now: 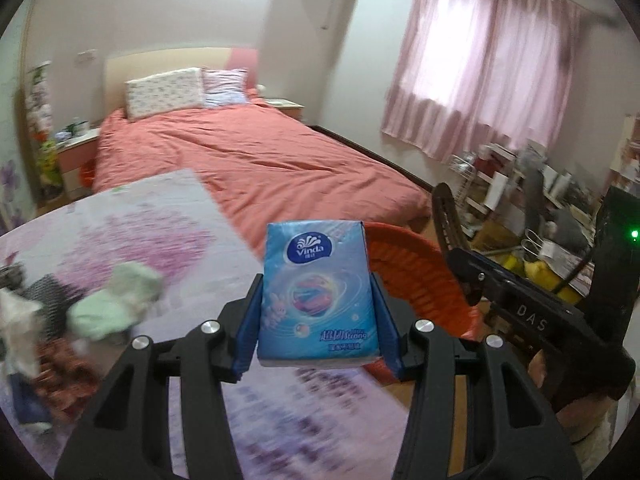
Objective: Collect trash
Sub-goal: 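Carry tissue pack and comb to the orange basket and release both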
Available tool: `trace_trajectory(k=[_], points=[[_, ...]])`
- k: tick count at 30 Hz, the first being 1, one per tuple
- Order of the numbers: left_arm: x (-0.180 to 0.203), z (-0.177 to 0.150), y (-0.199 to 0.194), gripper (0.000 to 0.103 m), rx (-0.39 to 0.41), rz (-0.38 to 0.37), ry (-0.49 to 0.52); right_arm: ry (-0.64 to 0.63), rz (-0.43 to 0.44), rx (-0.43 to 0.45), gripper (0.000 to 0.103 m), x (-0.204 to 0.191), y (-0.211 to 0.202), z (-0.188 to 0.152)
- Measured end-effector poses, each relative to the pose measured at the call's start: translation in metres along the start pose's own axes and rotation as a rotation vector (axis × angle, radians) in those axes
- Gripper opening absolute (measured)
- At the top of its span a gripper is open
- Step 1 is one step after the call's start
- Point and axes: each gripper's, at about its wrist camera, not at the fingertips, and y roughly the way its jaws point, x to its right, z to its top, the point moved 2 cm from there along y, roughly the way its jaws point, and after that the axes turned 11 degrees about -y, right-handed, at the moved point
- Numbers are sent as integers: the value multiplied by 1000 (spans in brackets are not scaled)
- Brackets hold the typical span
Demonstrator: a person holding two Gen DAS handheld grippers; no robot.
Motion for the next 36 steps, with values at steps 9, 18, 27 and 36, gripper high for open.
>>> trace_trajectory(k=[9,18,27,36], points=[[51,-4,75,50,-77,-52,64,89,-37,-12,30,43,25,1],[42,-9,107,62,-108,24,76,189,-20,-54,47,74,44,-14],[2,-22,71,66,-55,161,95,97,-101,-79,48,55,31,-21],[-83,-35,-3,69,11,331,5,-64,-91,-66,48,-6,21,-19]])
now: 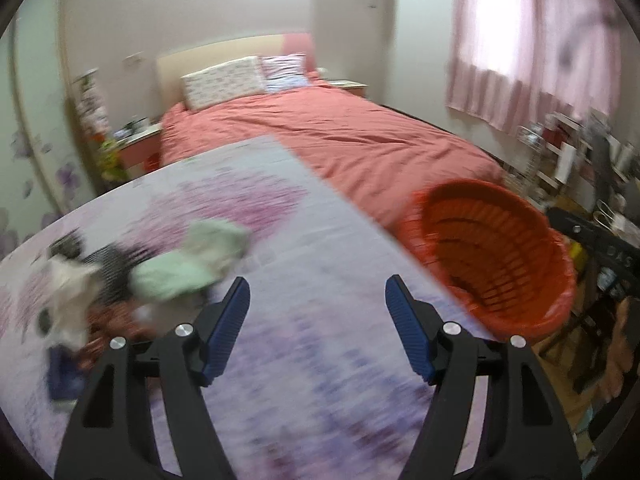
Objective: Collect trash
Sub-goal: 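Carry tissue pack and comb to the orange basket and release both, then grasp the blue folded cloth with the left tool while the right tool grasps the green sock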
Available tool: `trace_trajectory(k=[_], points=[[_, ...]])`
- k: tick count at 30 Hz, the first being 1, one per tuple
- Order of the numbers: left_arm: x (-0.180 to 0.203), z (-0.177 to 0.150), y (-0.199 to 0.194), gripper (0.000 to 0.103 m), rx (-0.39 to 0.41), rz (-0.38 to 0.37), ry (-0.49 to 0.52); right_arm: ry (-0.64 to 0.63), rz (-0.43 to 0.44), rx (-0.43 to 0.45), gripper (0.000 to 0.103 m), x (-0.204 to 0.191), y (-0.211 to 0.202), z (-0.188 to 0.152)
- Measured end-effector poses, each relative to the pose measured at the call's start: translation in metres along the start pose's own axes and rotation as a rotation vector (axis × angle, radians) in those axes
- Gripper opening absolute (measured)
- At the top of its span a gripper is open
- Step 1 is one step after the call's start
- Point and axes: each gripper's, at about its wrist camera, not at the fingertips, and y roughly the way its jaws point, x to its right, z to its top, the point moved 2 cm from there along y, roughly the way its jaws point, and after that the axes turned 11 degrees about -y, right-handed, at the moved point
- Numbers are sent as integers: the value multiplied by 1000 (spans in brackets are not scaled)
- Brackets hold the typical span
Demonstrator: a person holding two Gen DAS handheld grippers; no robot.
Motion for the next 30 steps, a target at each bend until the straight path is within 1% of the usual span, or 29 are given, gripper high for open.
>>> trace_trajectory(k=[4,8,11,13,17,21,23,25,27,30], points=[[-52,-6,-22,69,25,89,-57,-60,40,-7,48,-33,-2,0],[-115,-14,-44,69,43,170,-143,-112,84,-26,48,-65,-3,-6],[-152,-21,-55,69,54,234,-186,-151,114,-41,48,-90,-4,-11],[-180,-26,-59,69,46,271,-230,-178,132,-52,48,-104,-3,-15],[-218,-35,-55,69,4,269,-321,-220,150,-78,48,-126,-2,-21],[-226,-34,-45,67,-19,230,-355,-246,158,-94,48,-143,-1,-24],[-225,-32,-36,63,-33,233,-349,-257,159,-100,48,-147,0,-25],[-225,-33,-24,52,-68,242,-346,-263,161,-106,48,-152,0,-26],[-224,-35,-12,45,-104,257,-358,-269,164,-110,48,-158,2,-27],[-228,-37,-8,42,-105,232,-389,-282,167,-117,48,-164,3,-29]])
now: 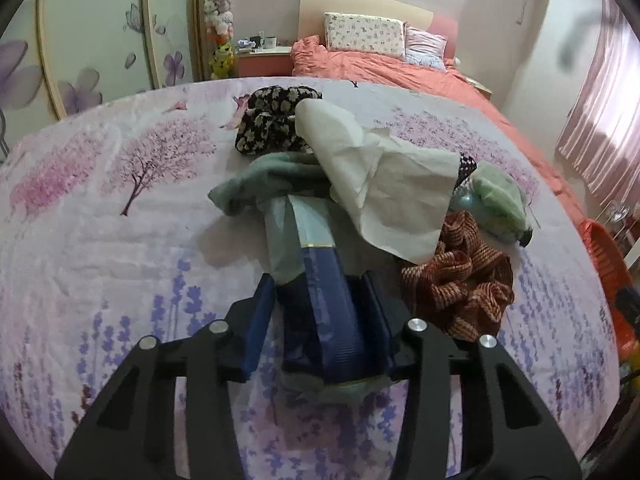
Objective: Collect trash
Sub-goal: 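Grasp the blue folded cloth with the left tool while the right tool grasps the green sock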
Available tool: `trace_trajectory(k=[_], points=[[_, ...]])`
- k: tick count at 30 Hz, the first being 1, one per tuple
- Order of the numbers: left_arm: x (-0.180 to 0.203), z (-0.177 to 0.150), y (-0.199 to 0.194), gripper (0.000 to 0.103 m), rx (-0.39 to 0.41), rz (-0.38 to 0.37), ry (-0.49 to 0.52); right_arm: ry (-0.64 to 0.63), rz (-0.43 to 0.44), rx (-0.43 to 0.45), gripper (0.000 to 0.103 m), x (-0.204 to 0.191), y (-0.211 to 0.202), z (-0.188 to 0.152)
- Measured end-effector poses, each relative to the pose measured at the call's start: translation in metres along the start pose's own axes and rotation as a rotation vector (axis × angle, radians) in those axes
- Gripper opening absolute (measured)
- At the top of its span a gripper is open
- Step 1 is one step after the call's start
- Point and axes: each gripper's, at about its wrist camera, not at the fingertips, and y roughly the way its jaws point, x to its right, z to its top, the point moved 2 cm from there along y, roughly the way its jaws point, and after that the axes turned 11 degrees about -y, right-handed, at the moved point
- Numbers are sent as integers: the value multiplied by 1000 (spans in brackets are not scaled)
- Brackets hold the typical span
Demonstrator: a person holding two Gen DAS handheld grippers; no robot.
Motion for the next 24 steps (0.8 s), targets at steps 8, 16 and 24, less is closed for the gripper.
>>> trace_trajectory(k=[8,16,24], points=[[-21,-1,-13,32,41,48,10,-33,45,2,48,-28,12,9],[-71,7,-25,33,68,127,-63,-59,157,25,48,-70,30,37],[-85,8,-22,35,36,67,-125,-46,208,4,47,-103,67,67]])
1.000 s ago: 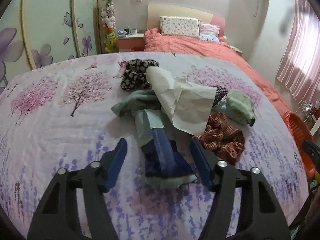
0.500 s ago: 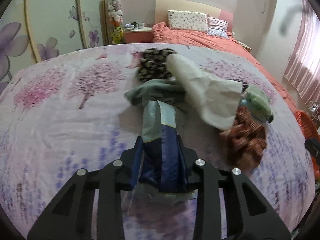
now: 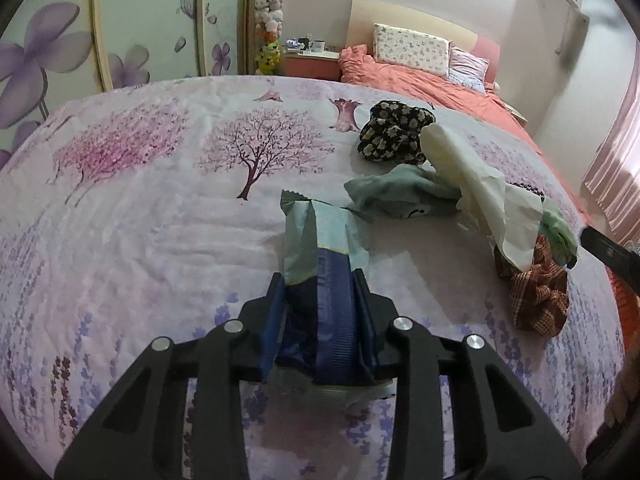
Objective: Collect trash
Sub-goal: 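Grasp the blue folded cloth with the left tool while the right tool grasps the green sock, then carry the cloth and green sock toward the orange basket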
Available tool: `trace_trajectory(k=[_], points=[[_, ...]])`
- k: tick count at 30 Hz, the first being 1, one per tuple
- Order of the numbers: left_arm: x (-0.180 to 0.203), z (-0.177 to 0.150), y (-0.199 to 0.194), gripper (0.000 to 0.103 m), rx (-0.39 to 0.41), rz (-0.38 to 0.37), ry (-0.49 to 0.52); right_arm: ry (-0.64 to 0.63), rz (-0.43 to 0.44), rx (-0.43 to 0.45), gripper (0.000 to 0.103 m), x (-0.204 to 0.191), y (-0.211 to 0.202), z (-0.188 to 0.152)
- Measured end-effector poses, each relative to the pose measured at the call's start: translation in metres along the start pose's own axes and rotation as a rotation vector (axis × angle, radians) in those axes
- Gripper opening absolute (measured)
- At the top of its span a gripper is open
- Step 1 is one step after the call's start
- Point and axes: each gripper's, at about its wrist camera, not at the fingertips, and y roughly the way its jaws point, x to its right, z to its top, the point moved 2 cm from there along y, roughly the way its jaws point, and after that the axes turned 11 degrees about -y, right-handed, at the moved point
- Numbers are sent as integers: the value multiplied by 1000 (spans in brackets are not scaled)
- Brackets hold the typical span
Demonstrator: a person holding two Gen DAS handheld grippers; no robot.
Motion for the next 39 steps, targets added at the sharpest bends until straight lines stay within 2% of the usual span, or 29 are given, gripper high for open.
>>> trace_trajectory(k=[3,7,10,19,26,32,39], points=[[-2,0,1,35,-9,-16,-14,-14,-19,-46,41,-2,17,1],[-4,1,3,36,-9,-7,-5,-4,-11,-61,13,2,20,0],[-3,0,2,36,-9,-6,-4,0,-9,-49,9,6,14,-2],[-4,0,2,36,-9,-3,0,45,-61,-14,7,41,-19,-22],[0,-1,2,37,-8,11,12,65,-113,-61,6,70,-30,-50],[5,0,0,33,5,16,28,89,-98,-47,6,79,-41,-55],[15,-1,-20,32,22,-28,41,98,-71,16,5,80,-60,-48]])
